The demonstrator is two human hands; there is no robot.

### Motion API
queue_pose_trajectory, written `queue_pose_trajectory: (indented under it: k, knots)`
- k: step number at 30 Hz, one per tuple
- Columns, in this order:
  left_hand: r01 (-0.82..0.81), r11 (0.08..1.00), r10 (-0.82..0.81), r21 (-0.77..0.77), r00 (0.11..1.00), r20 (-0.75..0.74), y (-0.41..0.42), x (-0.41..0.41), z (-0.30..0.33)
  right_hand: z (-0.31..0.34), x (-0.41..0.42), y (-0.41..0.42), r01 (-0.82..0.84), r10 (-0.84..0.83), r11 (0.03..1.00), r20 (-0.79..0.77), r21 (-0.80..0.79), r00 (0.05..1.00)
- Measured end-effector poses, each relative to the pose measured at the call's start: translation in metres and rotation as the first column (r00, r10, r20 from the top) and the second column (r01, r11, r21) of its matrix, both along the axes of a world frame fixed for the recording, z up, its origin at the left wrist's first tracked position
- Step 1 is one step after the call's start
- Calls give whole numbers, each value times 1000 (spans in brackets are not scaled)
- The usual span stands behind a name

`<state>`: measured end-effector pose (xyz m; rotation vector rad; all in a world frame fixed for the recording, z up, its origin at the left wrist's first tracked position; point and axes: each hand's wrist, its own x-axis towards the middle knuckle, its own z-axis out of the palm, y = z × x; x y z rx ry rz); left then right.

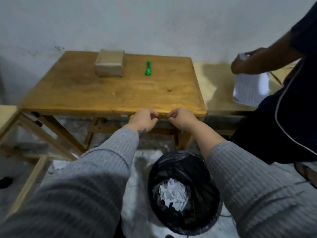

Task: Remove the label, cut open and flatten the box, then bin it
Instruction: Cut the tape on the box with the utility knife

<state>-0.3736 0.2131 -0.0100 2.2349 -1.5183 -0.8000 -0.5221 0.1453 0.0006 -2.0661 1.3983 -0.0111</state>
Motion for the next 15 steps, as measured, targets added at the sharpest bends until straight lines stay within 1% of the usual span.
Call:
queue_pose_trajectory:
  k: [4, 8, 10, 13, 15]
  knots:
    - [-20, 998, 22, -67, 999, 27, -18, 67, 23, 24, 65, -22, 29, -24, 996, 52, -80, 998]
    - [-12, 995, 17, -101, 999, 48, -38, 131, 33, 30, 126, -40, 54, -46, 993, 69, -106, 997]
    - [19, 996, -8, -92, 994, 113, -47, 161, 36, 28, 152, -49, 76, -67, 991, 84, -113, 994]
    - [141, 990, -131, -10, 941, 313, -60, 197, 41, 20, 183, -62, 134, -121, 985, 116, -108, 986]
    - [174, 985, -170, 24, 917, 361, -73, 217, 43, 15, 199, -72, 160, -148, 982, 114, -99, 982]
